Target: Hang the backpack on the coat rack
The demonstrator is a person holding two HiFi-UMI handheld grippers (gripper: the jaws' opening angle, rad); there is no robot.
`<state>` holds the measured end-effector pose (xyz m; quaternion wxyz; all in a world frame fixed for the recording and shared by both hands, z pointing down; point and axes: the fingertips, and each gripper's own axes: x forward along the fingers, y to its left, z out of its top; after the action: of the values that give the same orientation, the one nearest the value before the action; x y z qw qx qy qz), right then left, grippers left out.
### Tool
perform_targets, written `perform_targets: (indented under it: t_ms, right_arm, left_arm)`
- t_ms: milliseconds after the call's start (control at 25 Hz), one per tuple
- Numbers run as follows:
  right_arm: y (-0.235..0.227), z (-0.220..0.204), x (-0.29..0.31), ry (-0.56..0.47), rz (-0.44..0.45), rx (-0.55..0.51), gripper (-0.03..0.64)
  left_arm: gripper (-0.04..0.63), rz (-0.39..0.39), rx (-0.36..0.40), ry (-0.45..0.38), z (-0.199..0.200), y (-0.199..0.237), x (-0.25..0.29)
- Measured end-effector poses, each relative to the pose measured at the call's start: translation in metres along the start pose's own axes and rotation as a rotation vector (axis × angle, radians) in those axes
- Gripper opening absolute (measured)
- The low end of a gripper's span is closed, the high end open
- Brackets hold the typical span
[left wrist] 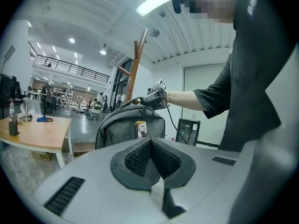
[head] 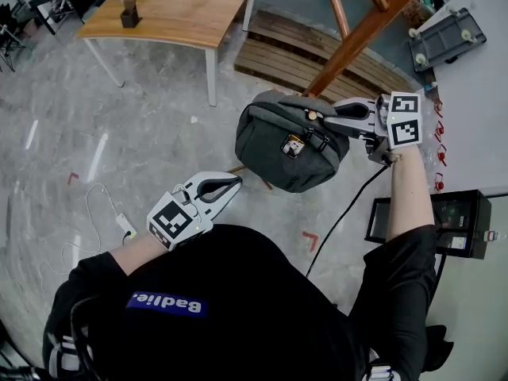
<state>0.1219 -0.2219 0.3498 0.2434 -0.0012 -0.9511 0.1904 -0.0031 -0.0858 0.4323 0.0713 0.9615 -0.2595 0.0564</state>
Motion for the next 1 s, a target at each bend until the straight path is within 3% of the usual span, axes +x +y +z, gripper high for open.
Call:
perform_targets:
  t_ms: [560, 1000]
  right_arm:
    - [-0.032, -0.011, 0.010, 0.042, -0.155, -0.062, 0.067]
    - [-0.059, -0.016, 0.007, -0.050, -0.491, -0.185, 0.095]
  left_arm:
    - [0.006, 0.006, -0.010, 0.016, -0.005, -0.005, -0.001]
    - [0.006, -0.022, 0.005, 0.016, -0.006, -0.018, 0.000]
